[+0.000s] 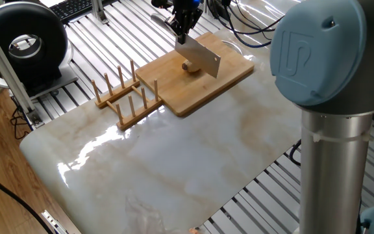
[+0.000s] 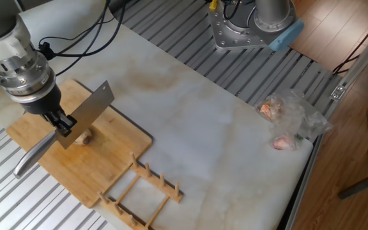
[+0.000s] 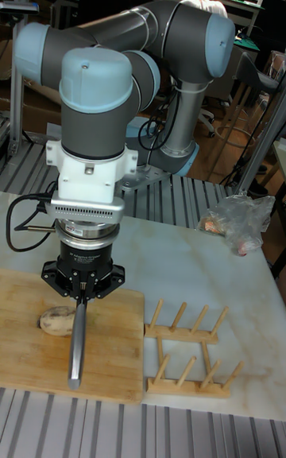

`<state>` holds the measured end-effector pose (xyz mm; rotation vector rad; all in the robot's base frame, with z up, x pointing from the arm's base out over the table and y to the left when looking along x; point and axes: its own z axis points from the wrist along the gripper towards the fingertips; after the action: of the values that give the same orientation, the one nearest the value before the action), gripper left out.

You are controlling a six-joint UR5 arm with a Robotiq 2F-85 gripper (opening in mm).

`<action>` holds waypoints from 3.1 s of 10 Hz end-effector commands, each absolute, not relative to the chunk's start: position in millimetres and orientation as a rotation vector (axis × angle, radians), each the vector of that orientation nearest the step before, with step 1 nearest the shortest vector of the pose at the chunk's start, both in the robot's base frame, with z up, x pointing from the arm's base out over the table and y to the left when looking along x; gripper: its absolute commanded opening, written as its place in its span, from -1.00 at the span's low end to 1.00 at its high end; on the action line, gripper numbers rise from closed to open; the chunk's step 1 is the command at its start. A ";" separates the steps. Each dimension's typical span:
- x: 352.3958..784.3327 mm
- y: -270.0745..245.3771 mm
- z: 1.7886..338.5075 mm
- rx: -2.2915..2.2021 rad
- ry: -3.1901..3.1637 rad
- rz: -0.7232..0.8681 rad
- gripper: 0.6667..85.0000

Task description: Slice the lotus root

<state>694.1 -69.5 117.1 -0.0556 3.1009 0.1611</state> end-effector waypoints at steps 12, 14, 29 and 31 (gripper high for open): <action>685.0 -68.3 108.7 -0.035 3.086 0.202 -0.98; 684.6 -70.7 107.3 -0.039 3.081 0.202 -0.98; 685.0 -76.2 91.9 -0.010 3.091 0.146 -0.98; 684.6 -75.2 88.9 -0.001 3.092 0.130 -0.98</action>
<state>683.8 -77.2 91.8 -0.0200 3.0948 0.1360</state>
